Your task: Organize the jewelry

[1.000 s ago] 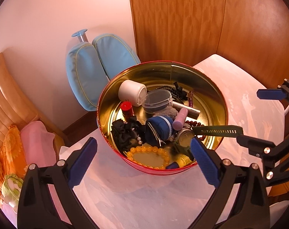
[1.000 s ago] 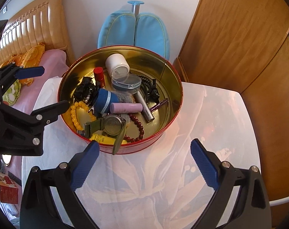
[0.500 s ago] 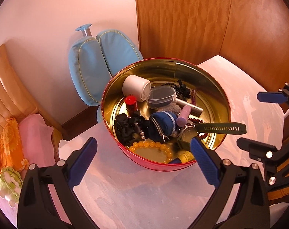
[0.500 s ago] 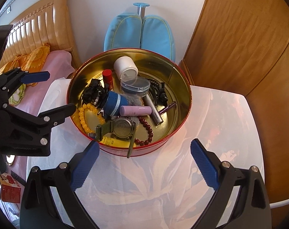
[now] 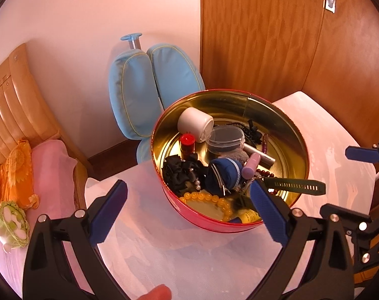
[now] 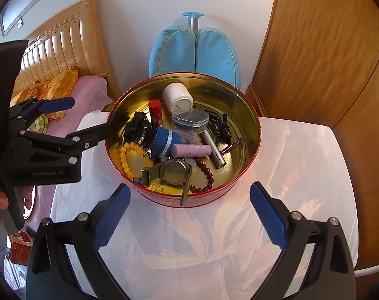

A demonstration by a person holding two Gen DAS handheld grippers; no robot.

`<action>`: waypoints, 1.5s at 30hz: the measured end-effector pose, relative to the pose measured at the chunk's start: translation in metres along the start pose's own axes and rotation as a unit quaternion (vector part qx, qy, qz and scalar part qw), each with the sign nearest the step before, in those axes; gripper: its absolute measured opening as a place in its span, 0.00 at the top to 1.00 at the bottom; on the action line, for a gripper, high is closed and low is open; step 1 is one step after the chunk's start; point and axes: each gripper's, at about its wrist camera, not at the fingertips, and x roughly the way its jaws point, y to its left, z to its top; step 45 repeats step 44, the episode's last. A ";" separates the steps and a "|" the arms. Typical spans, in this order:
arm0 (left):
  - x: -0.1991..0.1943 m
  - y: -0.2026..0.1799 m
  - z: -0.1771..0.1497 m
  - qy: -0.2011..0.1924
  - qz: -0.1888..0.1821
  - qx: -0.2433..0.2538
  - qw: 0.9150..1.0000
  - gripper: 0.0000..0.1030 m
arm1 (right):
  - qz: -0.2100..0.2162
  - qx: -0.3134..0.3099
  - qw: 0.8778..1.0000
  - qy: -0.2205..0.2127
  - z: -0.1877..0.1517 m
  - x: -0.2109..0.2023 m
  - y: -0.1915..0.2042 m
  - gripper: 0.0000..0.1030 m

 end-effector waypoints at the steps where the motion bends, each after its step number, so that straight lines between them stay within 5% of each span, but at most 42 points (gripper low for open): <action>1: -0.001 0.001 0.001 -0.006 0.003 0.001 1.000 0.07 | 0.000 0.000 1.000 -0.006 0.000 -0.002 0.001 0.06; 9: -0.010 -0.002 0.003 -0.035 0.021 0.022 0.999 0.07 | -0.011 -0.019 1.000 -0.016 -0.003 -0.008 0.007 0.06; 15: -0.003 -0.005 0.002 -0.017 -0.029 0.013 0.999 0.07 | -0.012 -0.015 1.000 -0.011 -0.006 -0.006 0.007 0.06; 26: 0.001 -0.015 -0.002 -0.011 -0.055 0.024 0.998 0.07 | -0.017 -0.014 1.000 -0.007 -0.007 -0.005 0.007 0.06; 45: -0.014 0.014 -0.020 -0.020 -0.033 -0.059 0.998 0.07 | -0.005 -0.026 1.000 0.002 -0.016 -0.004 0.016 0.06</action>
